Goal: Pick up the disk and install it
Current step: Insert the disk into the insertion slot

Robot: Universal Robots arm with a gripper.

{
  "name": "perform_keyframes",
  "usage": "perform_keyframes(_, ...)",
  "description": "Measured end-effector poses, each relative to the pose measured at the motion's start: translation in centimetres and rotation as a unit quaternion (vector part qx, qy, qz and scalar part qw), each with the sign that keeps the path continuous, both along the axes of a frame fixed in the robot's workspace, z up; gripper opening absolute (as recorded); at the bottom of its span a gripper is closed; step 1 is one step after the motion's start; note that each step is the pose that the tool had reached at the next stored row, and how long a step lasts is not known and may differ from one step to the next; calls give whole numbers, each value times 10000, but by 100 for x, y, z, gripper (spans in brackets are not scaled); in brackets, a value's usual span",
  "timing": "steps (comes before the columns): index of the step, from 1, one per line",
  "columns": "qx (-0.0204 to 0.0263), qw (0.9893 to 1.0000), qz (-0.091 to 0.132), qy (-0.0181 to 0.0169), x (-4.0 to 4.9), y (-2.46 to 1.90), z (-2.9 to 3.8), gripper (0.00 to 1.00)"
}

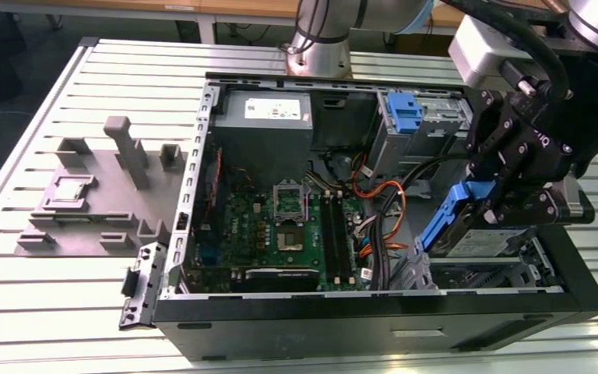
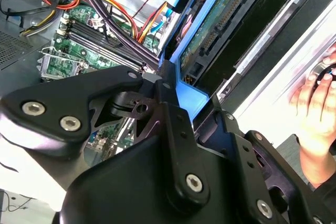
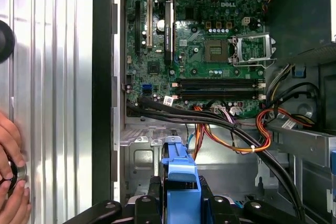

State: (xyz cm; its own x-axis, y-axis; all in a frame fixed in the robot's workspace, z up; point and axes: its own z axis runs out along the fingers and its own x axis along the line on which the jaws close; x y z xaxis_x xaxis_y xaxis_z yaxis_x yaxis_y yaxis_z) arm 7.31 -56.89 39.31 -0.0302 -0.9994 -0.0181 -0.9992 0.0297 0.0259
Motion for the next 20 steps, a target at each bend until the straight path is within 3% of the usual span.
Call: perform_keyframes(20,0,10000,0,0,1,0,-62,36)
